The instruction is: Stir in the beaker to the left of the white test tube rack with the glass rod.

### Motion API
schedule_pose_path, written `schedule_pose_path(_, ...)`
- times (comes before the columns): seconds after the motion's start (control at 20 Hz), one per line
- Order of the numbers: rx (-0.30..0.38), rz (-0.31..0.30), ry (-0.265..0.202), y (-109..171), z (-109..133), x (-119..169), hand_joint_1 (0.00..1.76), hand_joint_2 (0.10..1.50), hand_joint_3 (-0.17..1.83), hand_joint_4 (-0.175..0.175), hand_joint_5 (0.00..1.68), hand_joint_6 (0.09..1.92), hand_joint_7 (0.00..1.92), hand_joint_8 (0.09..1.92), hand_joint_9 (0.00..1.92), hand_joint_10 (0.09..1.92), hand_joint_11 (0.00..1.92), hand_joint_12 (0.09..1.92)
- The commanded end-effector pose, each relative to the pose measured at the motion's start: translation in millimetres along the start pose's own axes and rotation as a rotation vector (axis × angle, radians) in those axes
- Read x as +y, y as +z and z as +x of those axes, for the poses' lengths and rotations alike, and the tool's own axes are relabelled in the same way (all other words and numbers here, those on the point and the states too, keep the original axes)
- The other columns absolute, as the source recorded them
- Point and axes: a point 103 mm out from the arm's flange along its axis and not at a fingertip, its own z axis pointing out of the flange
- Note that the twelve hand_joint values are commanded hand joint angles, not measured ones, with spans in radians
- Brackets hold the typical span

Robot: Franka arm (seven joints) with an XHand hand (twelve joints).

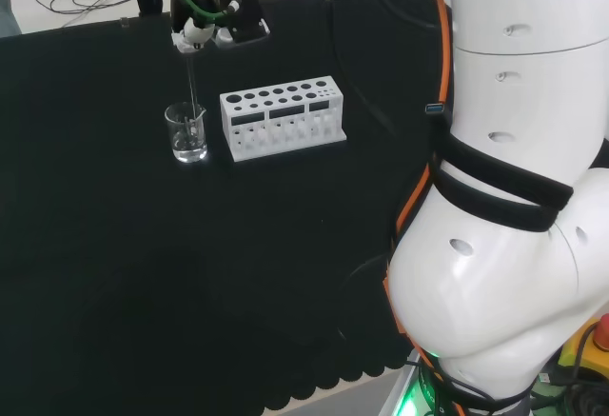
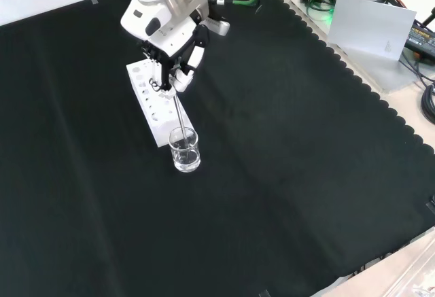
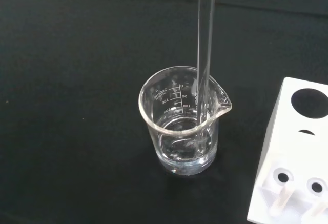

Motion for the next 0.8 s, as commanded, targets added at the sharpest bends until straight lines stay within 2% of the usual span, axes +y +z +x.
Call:
schedule_pose_path(0.05, 0.007, -0.014, -0.027, -1.7, 18.9, -0.2, 1.3, 1.14, -0.17, -0.175, 1.16, 0.45, 1.13, 1.11, 1.68, 0.94, 1.72, 0.76)
schedule_pose_path(0.2, 0.002, -0.004, -0.045, -1.8, 27.0, 1.6, 1.3, 1.14, -0.17, -0.175, 1.16, 0.45, 1.13, 1.11, 1.68, 0.94, 1.73, 0.76)
schedule_pose_path(0.5, 0.009, -0.026, -0.067, -1.0, 43.8, 9.5, 1.3, 1.14, -0.17, -0.175, 1.16, 0.45, 1.13, 1.11, 1.68, 0.94, 1.72, 0.76)
schedule_pose_path(0.8, 0.004, -0.034, -0.063, -3.9, 42.9, 6.5, 1.3, 1.14, -0.17, -0.175, 1.16, 0.45, 1.13, 1.11, 1.68, 0.94, 1.72, 0.76)
